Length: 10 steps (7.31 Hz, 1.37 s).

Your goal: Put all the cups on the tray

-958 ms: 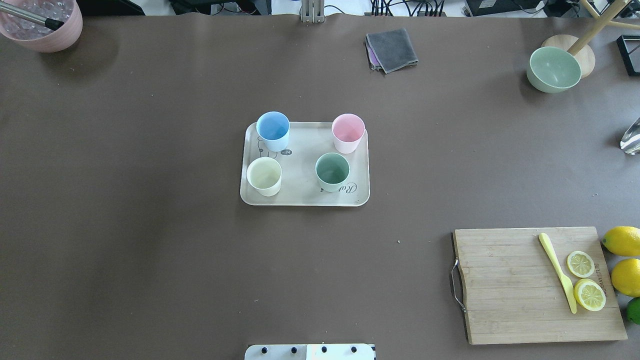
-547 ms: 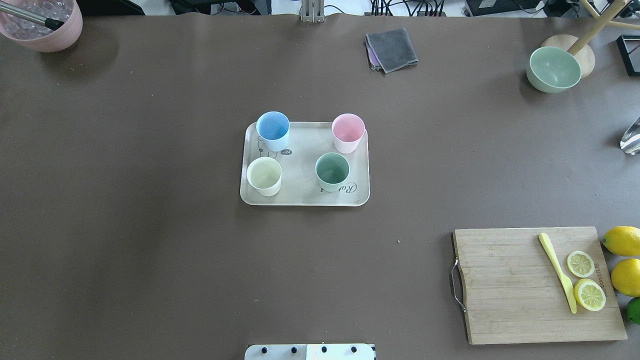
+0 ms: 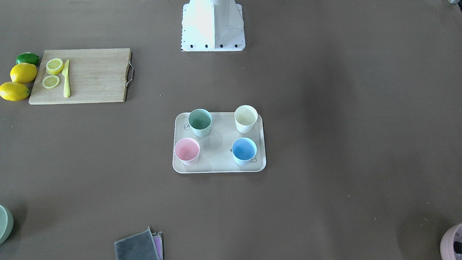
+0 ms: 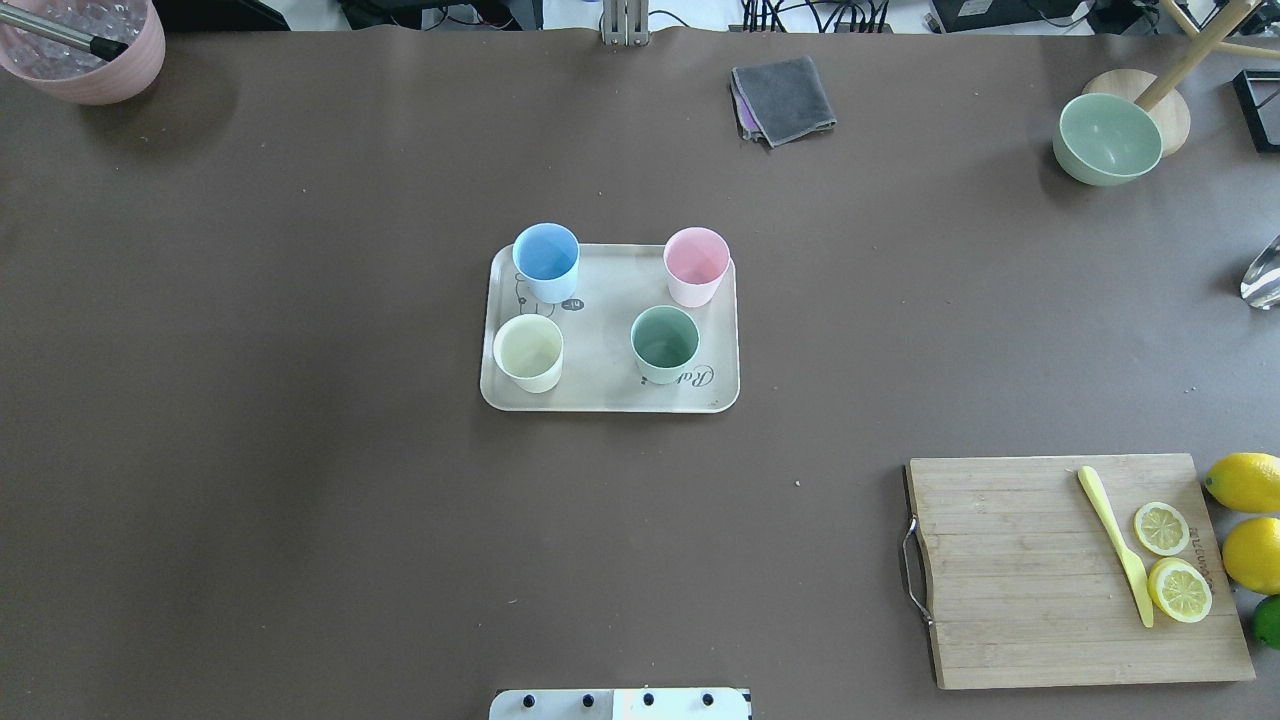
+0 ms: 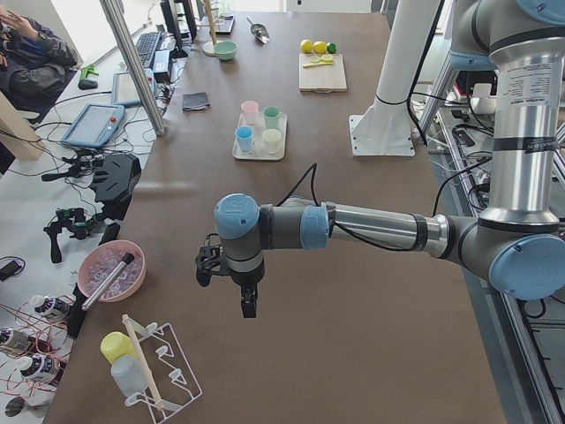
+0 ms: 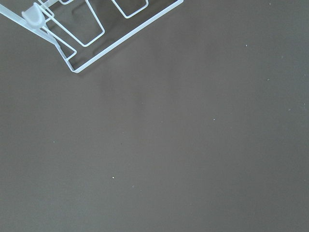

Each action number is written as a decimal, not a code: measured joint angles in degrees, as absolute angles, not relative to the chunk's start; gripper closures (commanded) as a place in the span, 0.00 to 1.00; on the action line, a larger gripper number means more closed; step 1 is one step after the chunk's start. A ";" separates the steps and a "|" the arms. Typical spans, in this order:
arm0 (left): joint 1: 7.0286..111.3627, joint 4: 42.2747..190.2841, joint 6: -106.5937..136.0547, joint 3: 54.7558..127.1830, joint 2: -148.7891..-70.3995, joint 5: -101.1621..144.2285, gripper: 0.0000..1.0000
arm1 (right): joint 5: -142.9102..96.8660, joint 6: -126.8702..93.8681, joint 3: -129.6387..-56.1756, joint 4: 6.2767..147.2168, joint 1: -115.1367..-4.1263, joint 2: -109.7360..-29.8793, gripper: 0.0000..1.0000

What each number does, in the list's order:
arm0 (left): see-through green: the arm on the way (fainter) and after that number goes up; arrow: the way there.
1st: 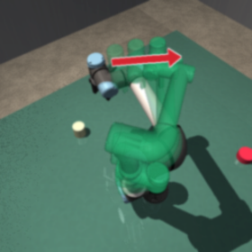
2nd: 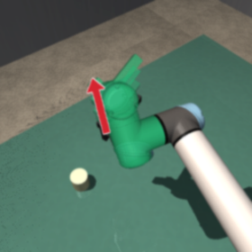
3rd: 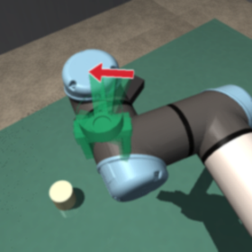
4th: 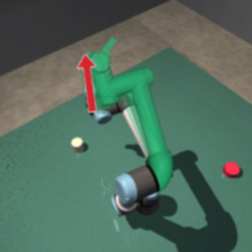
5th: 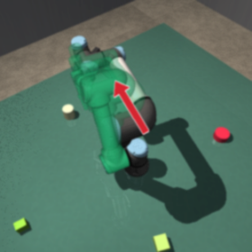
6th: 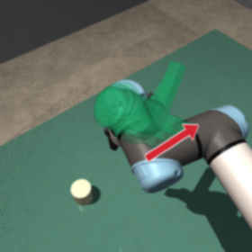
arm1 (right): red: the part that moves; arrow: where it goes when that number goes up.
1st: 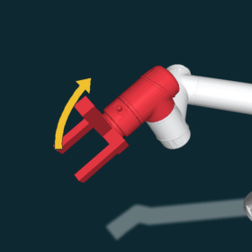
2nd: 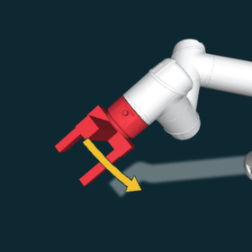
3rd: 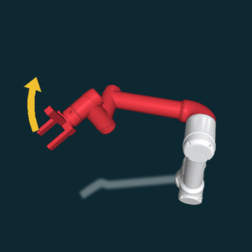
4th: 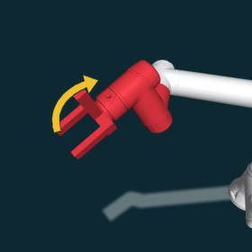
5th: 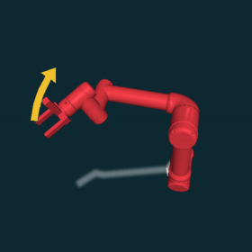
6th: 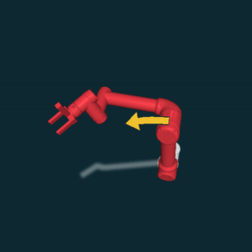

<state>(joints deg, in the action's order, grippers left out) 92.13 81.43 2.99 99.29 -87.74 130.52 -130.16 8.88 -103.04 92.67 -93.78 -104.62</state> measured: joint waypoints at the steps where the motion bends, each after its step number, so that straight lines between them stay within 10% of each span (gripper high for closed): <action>1: 92.11 81.45 3.11 99.29 -87.73 130.62 0.01 | -130.19 8.88 -103.10 92.65 -93.75 -104.62 0.00; 10: 92.02 81.74 3.08 99.33 -87.71 130.94 0.01 | -130.36 8.88 -103.19 91.67 -93.28 -104.68 0.00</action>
